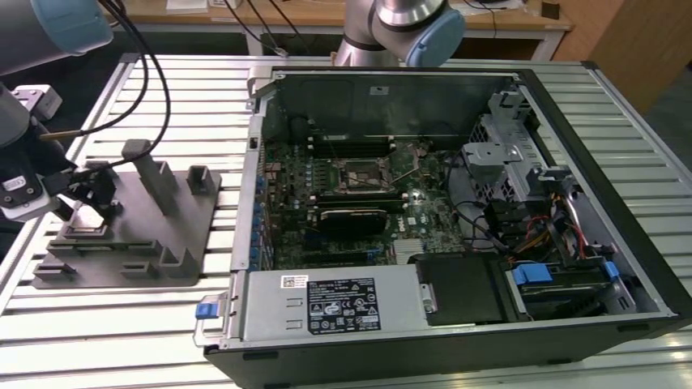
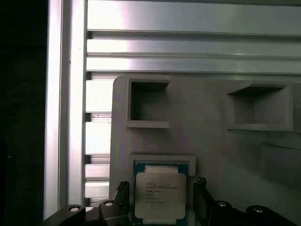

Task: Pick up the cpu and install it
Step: 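Pick up the cpu and move it towards the insertion slot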

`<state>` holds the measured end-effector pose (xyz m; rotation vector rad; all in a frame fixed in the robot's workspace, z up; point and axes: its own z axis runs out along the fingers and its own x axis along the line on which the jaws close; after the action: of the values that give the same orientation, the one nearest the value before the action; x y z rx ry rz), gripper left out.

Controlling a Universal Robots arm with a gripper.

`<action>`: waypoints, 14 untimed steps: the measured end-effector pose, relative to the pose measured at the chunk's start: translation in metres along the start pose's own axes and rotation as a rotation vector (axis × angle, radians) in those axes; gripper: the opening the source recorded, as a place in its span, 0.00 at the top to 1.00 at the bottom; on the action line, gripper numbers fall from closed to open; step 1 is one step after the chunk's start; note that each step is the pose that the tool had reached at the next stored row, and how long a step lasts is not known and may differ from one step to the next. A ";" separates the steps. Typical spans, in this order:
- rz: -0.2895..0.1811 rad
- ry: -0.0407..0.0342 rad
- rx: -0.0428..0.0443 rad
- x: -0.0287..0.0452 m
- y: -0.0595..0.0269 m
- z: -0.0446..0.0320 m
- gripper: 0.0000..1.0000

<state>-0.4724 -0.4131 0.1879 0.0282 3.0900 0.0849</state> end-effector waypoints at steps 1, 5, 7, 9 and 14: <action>-0.001 0.0000 0.0000 0.0001 0.0000 0.0007 0.35; -0.005 0.0003 -0.0003 0.0002 -0.0002 0.0038 0.35; -0.006 0.0007 -0.0003 0.0003 -0.0002 0.0052 0.35; -0.007 0.0011 -0.0004 0.0004 -0.0003 0.0064 0.35; -0.008 0.0030 -0.0005 0.0005 -0.0004 0.0094 0.35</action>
<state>-0.4725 -0.4130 0.1786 0.0164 3.0928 0.0855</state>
